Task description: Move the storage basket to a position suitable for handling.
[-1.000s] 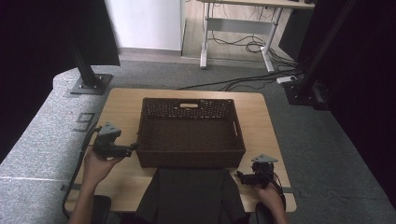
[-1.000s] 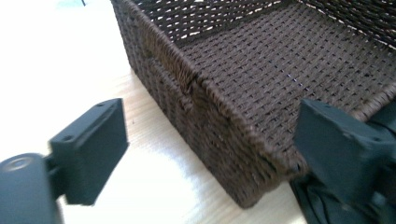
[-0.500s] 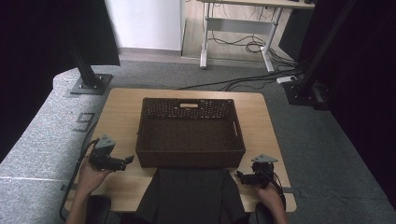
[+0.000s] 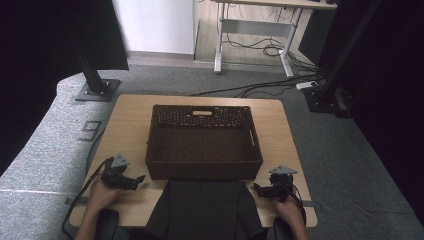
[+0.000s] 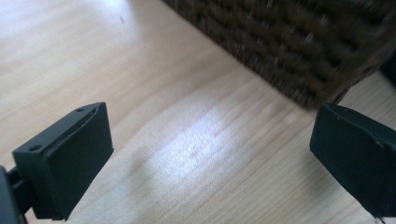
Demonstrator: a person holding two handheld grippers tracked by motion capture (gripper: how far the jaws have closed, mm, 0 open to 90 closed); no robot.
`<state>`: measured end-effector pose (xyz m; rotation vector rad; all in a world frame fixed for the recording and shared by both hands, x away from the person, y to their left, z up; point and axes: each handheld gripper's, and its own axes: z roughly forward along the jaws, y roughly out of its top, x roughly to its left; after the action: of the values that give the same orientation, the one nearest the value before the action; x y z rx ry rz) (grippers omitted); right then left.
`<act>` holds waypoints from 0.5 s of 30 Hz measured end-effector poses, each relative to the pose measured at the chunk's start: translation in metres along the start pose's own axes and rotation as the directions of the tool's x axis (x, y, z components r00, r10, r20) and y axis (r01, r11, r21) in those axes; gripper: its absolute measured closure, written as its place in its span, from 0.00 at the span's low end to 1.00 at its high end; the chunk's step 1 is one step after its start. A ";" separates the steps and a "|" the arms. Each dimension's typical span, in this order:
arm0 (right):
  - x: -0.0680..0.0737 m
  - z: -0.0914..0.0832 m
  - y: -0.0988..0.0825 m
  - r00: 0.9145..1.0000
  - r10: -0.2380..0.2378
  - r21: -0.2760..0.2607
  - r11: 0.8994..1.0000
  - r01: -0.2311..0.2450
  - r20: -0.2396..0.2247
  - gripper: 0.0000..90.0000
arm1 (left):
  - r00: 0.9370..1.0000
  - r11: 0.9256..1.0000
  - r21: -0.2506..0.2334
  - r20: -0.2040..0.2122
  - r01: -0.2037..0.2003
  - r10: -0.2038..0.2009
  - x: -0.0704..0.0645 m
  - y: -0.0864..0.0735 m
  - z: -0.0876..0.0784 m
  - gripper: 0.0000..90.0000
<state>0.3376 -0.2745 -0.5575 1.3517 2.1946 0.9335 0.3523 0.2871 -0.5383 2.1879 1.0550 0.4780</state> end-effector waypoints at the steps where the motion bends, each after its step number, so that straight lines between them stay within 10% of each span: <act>1: 0.000 0.000 0.000 1.000 0.000 0.000 1.000 0.000 0.000 0.00 | 1.000 1.000 0.010 0.001 -0.002 0.002 0.000 -0.001 0.002 0.00; 15: 0.000 0.000 0.000 1.000 -0.008 0.000 1.000 0.008 -0.008 0.00 | 0.998 0.999 0.051 0.053 0.011 -0.014 0.001 -0.002 0.012 0.00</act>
<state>0.3374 -0.2744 -0.5576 1.3400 2.2043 0.9376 0.3584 0.2839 -0.5481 2.2243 1.0623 0.3891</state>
